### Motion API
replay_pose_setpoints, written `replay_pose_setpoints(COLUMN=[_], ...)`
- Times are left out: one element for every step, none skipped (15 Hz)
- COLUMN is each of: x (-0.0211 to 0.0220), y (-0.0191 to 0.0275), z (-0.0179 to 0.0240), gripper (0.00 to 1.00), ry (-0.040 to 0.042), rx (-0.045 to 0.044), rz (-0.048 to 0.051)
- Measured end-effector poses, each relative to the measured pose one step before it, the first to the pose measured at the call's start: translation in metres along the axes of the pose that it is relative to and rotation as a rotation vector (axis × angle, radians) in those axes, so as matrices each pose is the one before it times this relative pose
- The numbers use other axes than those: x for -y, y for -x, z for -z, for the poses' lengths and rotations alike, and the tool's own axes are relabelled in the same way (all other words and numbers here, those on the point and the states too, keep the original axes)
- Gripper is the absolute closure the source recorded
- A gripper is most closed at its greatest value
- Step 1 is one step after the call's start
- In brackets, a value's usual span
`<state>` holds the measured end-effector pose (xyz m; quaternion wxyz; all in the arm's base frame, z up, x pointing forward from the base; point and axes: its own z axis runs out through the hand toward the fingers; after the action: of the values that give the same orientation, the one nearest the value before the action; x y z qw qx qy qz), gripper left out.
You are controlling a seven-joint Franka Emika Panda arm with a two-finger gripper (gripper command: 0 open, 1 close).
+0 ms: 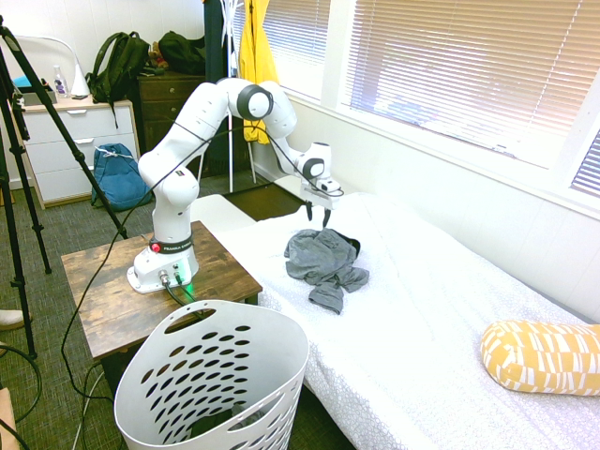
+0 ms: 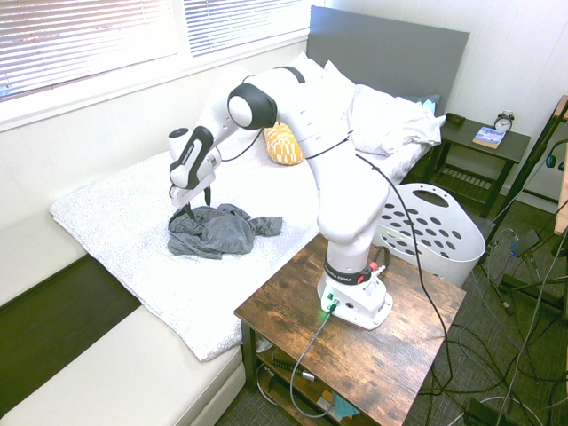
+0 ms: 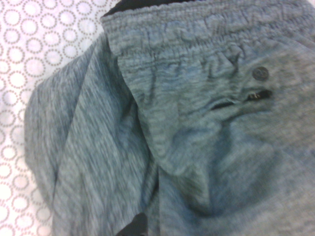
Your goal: Put my clothes in the laundry bag
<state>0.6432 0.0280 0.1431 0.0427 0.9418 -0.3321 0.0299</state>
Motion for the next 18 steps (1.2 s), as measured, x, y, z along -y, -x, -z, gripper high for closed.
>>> replay_pose_setpoints(x=[0.01060, 0.01005, 0.00909, 0.00847, 0.00788, 0.00723, 0.00597, 0.00435, 0.00331, 0.00225, 0.00181, 0.00133, 0.00064, 0.00028, 0.00065, 0.00012, -0.00054, -0.00053], y=[-0.00213, -0.00303, -0.00343, -0.00330, -0.00359, -0.00398, -0.00370, -0.00307, -0.00148, 0.00063, 0.00088, -0.00031, -0.00153, -0.00139, -0.00091, -0.00061, -0.00009, -0.00010], z=[-0.01623, -0.01432, -0.01103, -0.00948, -0.00863, -0.00826, -0.00793, -0.00875, -0.00966, -0.01062, -0.00979, -0.00768, -0.00453, -0.00288, -0.00143, -0.00131, -0.00101, -0.00067], gripper=[0.00, 0.00, 0.00, 0.00, 0.00, 0.00, 0.00, 0.00, 0.00, 0.00, 0.00, 0.00, 1.00, 1.00, 1.00, 1.00, 1.00, 1.00], ry=[-0.00295, -0.00199, -0.00161, -0.00088, -0.00204, -0.00218, 0.00236, 0.00303, 0.00117, 0.00068, 0.00204, 0.00241, 0.00664, 0.01041, 0.00756, 0.00645, 0.00556, 0.00408], rx=[0.00702, 0.00555, 0.00504, 0.00678, 0.00395, 0.00269, 0.00122, -0.00026, 0.00117, 0.00397, 0.00268, -0.00003, -0.00270, -0.00419, -0.00582, -0.00631, -0.00369, -0.00258], rz=[0.00700, 0.00754, 0.00704, 0.00596, 0.00618, 0.00340, 0.00603, 0.00789, 0.00752, 0.00147, -0.00037, -0.00071, 0.00057, 0.00294, 0.00315, 0.00113, -0.00441, -0.00577])
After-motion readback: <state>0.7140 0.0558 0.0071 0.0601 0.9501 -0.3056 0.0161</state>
